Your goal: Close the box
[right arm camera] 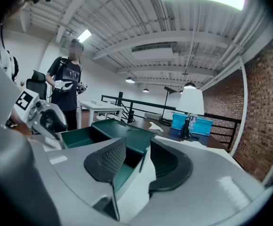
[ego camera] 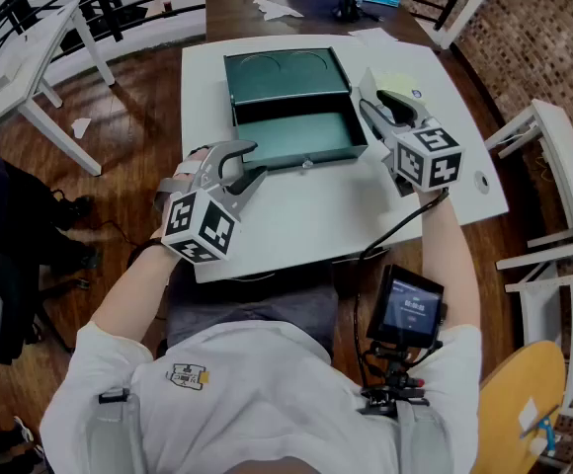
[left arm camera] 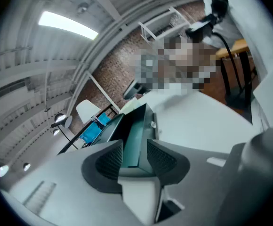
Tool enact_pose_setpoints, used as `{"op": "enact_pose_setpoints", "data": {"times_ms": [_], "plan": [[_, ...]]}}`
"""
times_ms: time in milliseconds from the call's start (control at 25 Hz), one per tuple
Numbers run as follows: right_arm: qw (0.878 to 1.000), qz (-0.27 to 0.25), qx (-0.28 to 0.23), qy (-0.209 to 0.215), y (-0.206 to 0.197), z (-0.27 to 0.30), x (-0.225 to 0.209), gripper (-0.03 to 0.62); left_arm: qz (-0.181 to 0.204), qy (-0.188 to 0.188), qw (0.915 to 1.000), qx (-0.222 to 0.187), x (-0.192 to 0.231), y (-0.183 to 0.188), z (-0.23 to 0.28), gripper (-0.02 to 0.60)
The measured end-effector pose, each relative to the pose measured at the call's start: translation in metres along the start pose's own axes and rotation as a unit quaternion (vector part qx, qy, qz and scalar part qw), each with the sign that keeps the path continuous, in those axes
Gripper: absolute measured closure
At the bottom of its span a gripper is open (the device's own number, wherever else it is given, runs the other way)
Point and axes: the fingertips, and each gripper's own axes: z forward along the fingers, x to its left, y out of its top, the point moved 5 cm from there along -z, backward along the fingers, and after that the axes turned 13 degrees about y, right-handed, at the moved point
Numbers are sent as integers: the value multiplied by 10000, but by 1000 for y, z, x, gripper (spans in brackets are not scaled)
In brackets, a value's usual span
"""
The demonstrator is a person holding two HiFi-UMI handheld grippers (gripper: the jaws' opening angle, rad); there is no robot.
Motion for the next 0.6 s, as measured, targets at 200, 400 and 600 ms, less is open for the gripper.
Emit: {"op": "enact_pose_setpoints", "data": {"times_ms": [200, 400, 600], "plan": [[9948, 576, 797, 250, -15, 60, -48, 460, 565, -8, 9979, 309, -10, -11, 6, 468], [9911, 743, 934, 586, -20, 83, -51, 540, 986, -138, 9943, 379, -13, -8, 9, 508], [9912, 673, 968, 605, -16, 84, -50, 542, 1199, -75, 9920, 389, -10, -1, 19, 540]]}}
